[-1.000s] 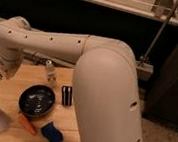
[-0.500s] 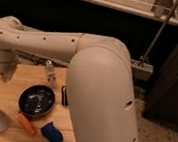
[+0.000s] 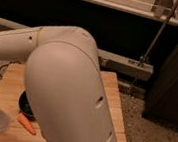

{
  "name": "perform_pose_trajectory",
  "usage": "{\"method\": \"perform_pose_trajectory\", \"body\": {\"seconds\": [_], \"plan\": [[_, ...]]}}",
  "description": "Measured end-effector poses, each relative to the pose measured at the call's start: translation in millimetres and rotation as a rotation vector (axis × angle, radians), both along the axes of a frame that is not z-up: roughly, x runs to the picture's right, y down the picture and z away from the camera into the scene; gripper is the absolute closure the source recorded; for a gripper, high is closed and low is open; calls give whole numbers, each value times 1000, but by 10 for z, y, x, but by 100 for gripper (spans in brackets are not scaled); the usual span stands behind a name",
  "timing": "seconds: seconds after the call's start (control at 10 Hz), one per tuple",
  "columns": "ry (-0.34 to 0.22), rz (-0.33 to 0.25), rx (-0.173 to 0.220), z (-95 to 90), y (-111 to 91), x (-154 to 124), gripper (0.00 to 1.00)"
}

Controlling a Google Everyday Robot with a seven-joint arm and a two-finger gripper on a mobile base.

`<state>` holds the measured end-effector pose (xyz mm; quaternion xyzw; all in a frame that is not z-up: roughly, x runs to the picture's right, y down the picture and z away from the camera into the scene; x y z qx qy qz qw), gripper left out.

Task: Place the ceramic cup over the eraser

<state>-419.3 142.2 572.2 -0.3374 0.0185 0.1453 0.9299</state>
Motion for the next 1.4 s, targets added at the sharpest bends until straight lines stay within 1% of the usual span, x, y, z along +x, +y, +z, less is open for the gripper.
{"method": "perform_pose_trajectory", "body": {"seconds": [0.1, 0.2, 0.3, 0.4, 0.5, 0.6, 0.7, 0.8, 0.9, 1.1, 1.3, 1.4], "plan": [[9, -12, -15, -4, 181, -91, 72], [2, -19, -39, 7, 395, -225, 74], [2, -18, -60, 57, 553, -299, 71], [11, -16, -72, 159, 689, -328, 60], [18, -15, -71, 237, 749, -327, 52], [37, -10, -51, 342, 742, -281, 40], [51, -1, -31, 413, 687, -236, 29], [55, 6, -17, 429, 639, -220, 23], [52, 11, -4, 431, 600, -225, 20], [39, 18, -8, 436, 627, -260, 20], [41, 25, -36, 535, 748, -233, 20], [45, 27, -53, 611, 844, -207, 20]]}}
